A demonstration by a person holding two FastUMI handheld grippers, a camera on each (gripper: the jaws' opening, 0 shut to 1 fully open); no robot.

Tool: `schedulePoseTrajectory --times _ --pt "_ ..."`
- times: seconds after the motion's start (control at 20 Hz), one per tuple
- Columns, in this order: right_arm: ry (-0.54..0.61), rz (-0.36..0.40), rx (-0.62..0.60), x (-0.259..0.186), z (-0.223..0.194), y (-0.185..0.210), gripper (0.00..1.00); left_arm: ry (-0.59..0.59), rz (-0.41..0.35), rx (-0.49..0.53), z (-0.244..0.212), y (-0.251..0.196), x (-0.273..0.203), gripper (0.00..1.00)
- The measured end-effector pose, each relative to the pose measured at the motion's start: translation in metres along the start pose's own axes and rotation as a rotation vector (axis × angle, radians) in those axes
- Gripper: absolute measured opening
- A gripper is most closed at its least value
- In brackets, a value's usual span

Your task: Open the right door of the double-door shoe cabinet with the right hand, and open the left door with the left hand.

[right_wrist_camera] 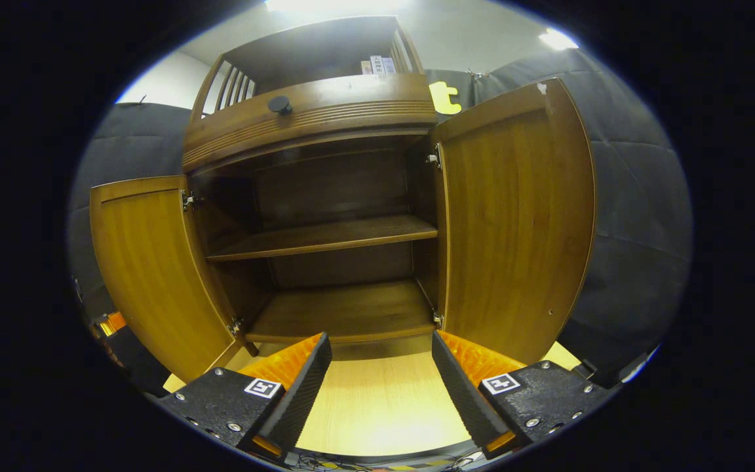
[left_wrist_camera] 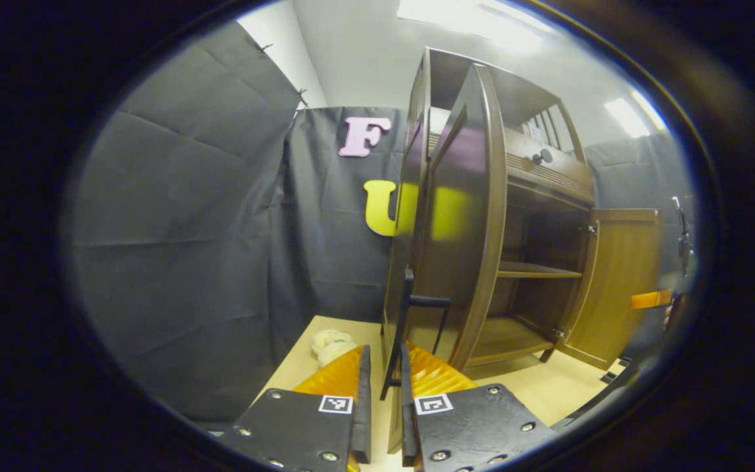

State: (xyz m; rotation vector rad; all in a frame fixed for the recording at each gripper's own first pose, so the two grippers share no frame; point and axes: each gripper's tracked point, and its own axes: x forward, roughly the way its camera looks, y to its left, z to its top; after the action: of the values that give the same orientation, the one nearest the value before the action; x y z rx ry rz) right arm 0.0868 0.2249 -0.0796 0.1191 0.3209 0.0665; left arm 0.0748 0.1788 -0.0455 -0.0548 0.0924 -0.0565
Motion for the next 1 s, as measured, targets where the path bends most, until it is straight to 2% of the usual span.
schedulePoseTrajectory --times 0.05,0.1,0.15,0.2,0.35,0.4,0.45,0.55,0.6,0.65,0.7,0.75,0.8,0.85,0.9,1.0 --pt "0.003 0.000 -0.007 -0.001 0.002 0.000 0.95 0.010 0.026 -0.003 -0.004 0.003 -0.008 0.26" --pt "0.005 0.002 -0.010 -0.001 0.005 0.002 0.91 0.015 0.050 -0.002 -0.006 0.007 -0.018 0.21" --pt "-0.001 0.004 -0.012 -0.002 0.007 0.000 0.95 0.013 0.074 -0.003 -0.004 0.009 -0.028 0.17" --pt "-0.014 -0.005 -0.012 -0.002 0.008 -0.006 0.95 0.010 0.097 -0.005 -0.002 0.009 -0.039 0.12" --pt "-0.034 -0.028 -0.022 -0.002 0.006 -0.022 0.91 -0.006 0.149 0.002 0.011 0.000 -0.070 0.12" --pt "-0.035 -0.015 -0.022 -0.002 0.006 -0.024 0.91 -0.010 0.165 0.010 0.015 -0.007 -0.082 0.12" --pt "-0.040 0.003 -0.021 -0.003 0.006 -0.025 0.95 -0.016 0.185 0.027 0.022 -0.015 -0.090 0.11" --pt "-0.046 0.033 -0.019 -0.015 0.008 -0.030 0.91 -0.016 0.190 0.058 0.034 -0.043 -0.104 0.11" --pt "-0.074 0.041 -0.029 -0.020 0.013 -0.034 0.96 -0.035 0.213 0.080 0.046 -0.056 -0.108 0.11" --pt "-0.090 0.041 -0.046 -0.027 0.018 -0.039 0.91 -0.041 0.195 0.083 0.056 -0.071 -0.108 0.10" --pt "-0.102 0.056 -0.062 -0.037 0.019 -0.040 0.91 -0.049 0.163 0.090 0.060 -0.094 -0.111 0.10" --pt "-0.114 0.076 -0.079 -0.046 0.022 -0.041 0.91 -0.068 0.163 0.106 0.068 -0.110 -0.111 0.11" --pt "-0.126 0.093 -0.101 -0.052 0.025 -0.043 0.95 -0.091 0.167 0.123 0.076 -0.121 -0.110 0.10" --pt "-0.138 0.102 -0.123 -0.058 0.028 -0.047 0.95 -0.099 0.159 0.135 0.079 -0.134 -0.107 0.10" --pt "-0.152 0.110 -0.140 -0.064 0.031 -0.050 0.91 -0.099 0.142 0.142 0.079 -0.150 -0.106 0.10" --pt "-0.177 0.119 -0.147 -0.075 0.040 -0.059 0.91 -0.114 0.136 0.132 0.082 -0.171 -0.105 0.10"
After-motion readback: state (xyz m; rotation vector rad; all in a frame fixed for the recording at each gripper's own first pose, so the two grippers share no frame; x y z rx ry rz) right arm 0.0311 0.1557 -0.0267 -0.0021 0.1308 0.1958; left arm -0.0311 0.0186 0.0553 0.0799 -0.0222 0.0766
